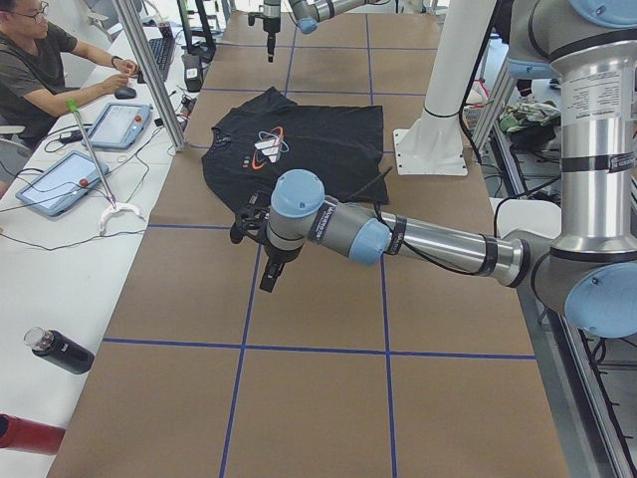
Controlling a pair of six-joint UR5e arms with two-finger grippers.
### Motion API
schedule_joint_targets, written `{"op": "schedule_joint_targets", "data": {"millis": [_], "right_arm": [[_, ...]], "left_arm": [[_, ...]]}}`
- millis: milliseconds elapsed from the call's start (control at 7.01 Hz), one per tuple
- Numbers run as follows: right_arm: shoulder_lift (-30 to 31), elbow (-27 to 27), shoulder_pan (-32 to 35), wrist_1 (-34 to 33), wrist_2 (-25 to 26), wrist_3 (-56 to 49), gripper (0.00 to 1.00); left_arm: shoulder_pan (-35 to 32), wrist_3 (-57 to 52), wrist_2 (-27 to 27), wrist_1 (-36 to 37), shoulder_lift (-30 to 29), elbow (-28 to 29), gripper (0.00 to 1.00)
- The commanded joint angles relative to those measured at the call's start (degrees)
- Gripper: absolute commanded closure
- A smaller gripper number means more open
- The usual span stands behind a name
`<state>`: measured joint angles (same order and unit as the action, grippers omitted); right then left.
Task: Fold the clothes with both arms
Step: 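Move the right gripper toward the shirt's sleeve nearest it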
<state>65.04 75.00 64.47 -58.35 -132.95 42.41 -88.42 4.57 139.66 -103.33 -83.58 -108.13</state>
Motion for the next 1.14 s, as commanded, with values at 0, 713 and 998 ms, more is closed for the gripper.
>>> {"op": "schedule_joint_targets", "data": {"millis": [0, 713, 998], "right_arm": [[-4.4, -8.3, -2.4, 5.5, 3.0, 6.5, 0.05], [-4.3, -10.3, -6.3, 5.4, 4.8, 9.0, 0.15], [-4.2, -10.5, -7.5, 5.3, 6.6, 9.0, 0.18]], "left_arm": [[0.0, 0.0, 0.0, 0.0, 0.0, -0.3, 0.00], [0.0, 0.0, -0.1, 0.0, 0.0, -0.8, 0.00], [0.0, 0.0, -0.2, 0.0, 0.0, -0.8, 0.00]]}}
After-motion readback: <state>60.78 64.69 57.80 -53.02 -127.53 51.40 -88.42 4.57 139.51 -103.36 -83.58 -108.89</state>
